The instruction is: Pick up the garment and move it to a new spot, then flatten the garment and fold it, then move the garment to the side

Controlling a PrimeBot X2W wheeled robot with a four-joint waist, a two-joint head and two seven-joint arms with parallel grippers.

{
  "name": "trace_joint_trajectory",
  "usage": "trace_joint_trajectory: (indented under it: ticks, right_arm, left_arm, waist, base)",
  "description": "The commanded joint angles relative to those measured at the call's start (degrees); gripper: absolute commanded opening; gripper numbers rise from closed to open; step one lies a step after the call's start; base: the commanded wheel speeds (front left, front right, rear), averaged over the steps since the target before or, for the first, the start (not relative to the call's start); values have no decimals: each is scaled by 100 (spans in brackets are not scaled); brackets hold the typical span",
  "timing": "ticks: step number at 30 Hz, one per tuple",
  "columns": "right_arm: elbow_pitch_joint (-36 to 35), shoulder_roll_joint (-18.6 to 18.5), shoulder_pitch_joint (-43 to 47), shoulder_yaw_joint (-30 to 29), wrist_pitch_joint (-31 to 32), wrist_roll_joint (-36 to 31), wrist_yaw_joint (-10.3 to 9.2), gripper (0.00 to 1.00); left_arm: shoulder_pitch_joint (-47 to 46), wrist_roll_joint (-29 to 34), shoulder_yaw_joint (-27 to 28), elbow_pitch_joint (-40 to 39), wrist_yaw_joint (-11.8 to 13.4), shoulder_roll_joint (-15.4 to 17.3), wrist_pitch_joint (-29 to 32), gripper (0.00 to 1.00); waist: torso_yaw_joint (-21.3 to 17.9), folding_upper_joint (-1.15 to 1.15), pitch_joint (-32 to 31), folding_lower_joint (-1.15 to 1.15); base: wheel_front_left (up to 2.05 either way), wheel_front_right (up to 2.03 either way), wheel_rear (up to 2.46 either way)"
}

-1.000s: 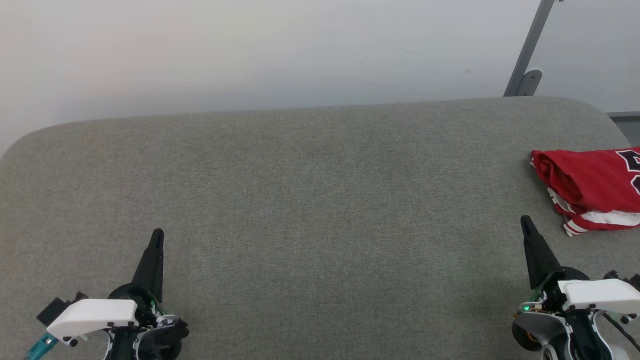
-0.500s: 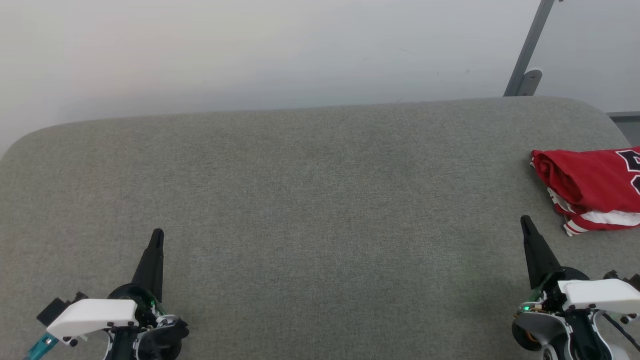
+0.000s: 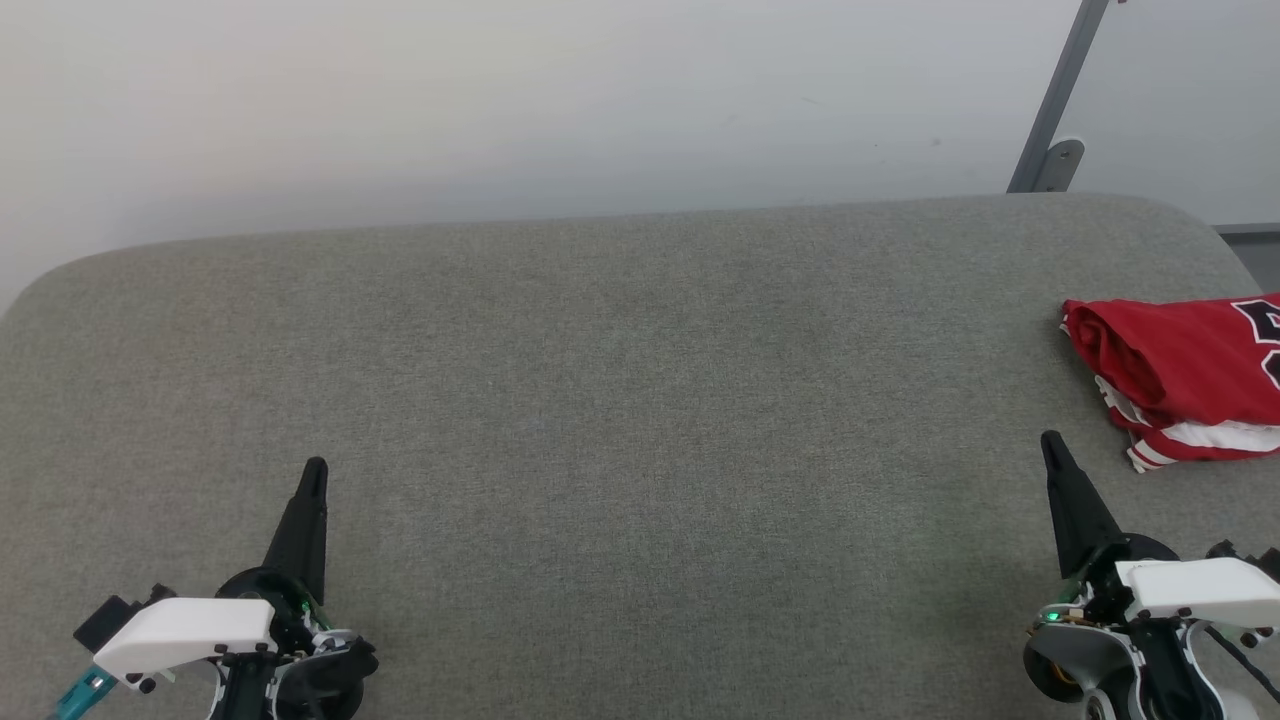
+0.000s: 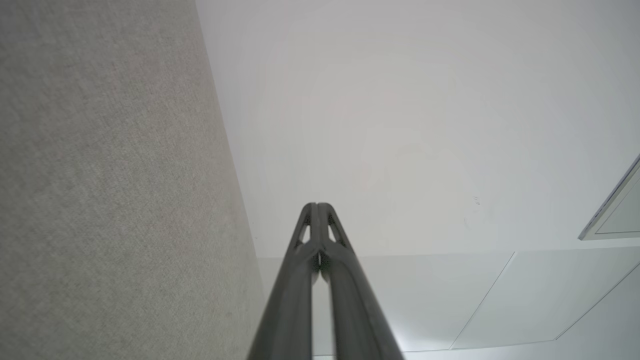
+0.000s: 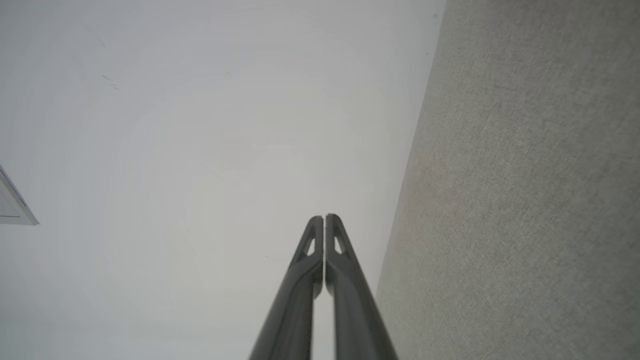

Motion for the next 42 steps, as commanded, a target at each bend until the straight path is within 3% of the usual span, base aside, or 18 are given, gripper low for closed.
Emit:
trace_joint_trajectory:
  ticks: [1,42]
  right_arm:
    - [17,10,-24,2,14,22,-2,0]
    - [17,10,-24,4,13,23,-2,0]
  left_arm:
    - [-74,-13,16,-2,-33,0,15,0]
    - [-75,-9,19,-2,-33,0,19,0]
  waist:
    - [0,0,0,0]
    - [0,0,0,0]
  base:
    - [0,0,0]
    - [0,0,0]
